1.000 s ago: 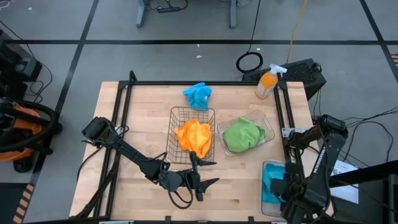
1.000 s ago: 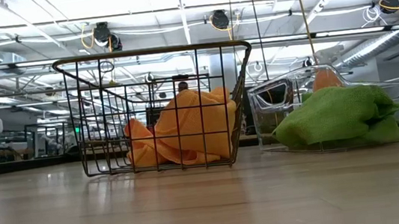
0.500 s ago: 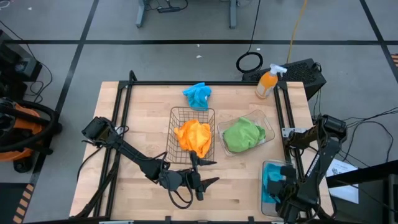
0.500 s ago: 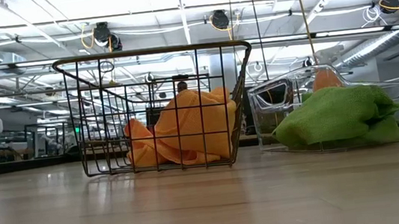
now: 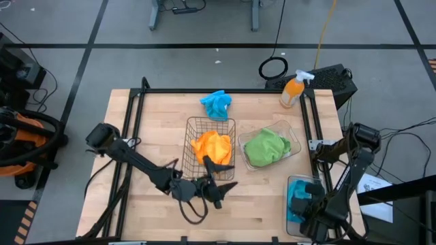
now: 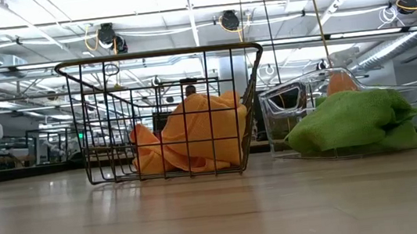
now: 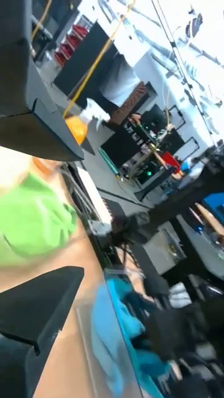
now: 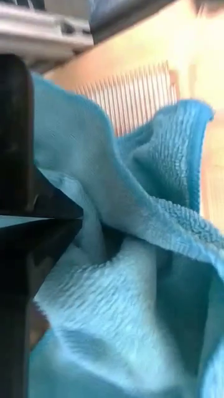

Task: Sort microfiber towel by color & place in baskets
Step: Put the bottom blue towel into the bottom transparent bin, then put the blue towel into the bottom transparent bin

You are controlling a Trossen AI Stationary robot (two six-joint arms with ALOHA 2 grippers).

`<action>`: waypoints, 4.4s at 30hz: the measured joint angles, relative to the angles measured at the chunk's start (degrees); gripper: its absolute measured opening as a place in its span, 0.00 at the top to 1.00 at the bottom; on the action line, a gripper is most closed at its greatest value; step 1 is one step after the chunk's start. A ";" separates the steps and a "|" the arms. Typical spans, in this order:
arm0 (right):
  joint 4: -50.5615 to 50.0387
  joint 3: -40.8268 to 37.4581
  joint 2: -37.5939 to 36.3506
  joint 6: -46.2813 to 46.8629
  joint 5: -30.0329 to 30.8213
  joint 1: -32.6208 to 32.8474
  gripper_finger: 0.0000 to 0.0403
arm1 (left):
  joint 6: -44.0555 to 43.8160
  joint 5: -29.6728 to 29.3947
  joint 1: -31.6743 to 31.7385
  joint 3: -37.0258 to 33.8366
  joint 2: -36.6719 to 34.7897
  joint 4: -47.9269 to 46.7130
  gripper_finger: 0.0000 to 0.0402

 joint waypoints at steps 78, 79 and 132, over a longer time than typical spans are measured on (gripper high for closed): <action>-18.76 19.20 -4.18 -39.66 33.26 -26.38 1.00 | -7.28 60.00 66.32 0.07 6.73 -43.50 0.45; -18.76 19.20 -4.18 -39.66 33.26 -26.38 1.00 | -7.26 60.00 66.26 0.07 6.73 -43.46 0.49; 18.37 12.34 -12.09 -68.74 41.24 -37.04 0.40 | -2.74 49.79 31.44 0.07 -19.81 -34.79 0.96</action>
